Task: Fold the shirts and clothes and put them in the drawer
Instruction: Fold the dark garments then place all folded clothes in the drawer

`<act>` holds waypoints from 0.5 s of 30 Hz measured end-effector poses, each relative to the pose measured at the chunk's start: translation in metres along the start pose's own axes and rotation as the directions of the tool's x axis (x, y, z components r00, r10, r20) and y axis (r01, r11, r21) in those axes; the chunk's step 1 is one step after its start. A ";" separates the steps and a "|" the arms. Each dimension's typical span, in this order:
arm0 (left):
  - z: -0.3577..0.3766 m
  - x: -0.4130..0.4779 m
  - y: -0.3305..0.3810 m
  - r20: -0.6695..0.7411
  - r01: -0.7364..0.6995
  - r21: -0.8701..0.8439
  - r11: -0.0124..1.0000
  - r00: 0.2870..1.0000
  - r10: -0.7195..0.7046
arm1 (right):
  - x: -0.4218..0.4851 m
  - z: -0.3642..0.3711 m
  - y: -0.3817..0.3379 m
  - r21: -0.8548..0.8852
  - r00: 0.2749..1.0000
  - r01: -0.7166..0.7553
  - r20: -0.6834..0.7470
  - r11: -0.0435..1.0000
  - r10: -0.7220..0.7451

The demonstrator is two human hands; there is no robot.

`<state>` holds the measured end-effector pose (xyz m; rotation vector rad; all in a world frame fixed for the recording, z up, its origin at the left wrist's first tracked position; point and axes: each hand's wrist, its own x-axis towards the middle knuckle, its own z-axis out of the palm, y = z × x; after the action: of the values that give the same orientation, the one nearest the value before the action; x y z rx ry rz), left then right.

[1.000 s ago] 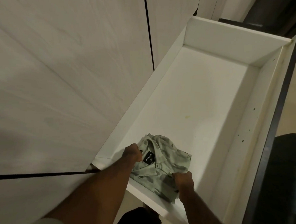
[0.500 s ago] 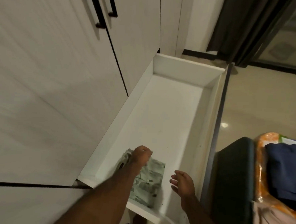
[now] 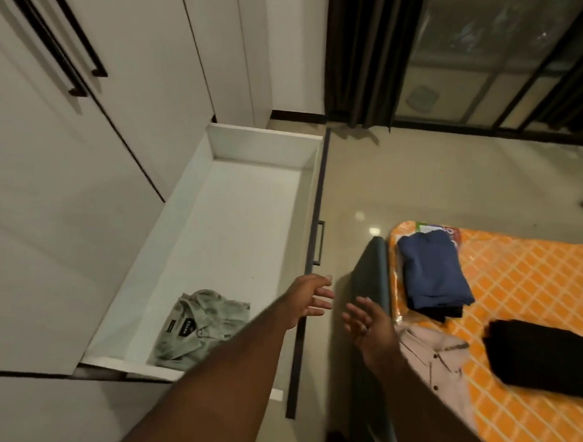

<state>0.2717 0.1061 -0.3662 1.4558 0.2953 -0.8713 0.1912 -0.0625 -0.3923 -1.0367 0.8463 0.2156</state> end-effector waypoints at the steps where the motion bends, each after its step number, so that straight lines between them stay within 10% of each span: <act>1: 0.013 0.000 0.000 0.014 0.005 0.017 1.000 1.000 -0.006 | -0.001 -0.014 -0.008 0.040 1.000 -0.003 -0.016 0.999 0.004; 15: 0.182 0.039 -0.076 0.039 0.256 0.287 0.923 0.960 -0.278 | -0.005 -0.213 -0.007 0.321 0.968 -0.062 -0.212 0.945 0.136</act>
<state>0.1885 -0.0680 -0.4217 1.6613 0.3258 -1.2298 0.0821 -0.2408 -0.4342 -0.7294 1.1080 0.0419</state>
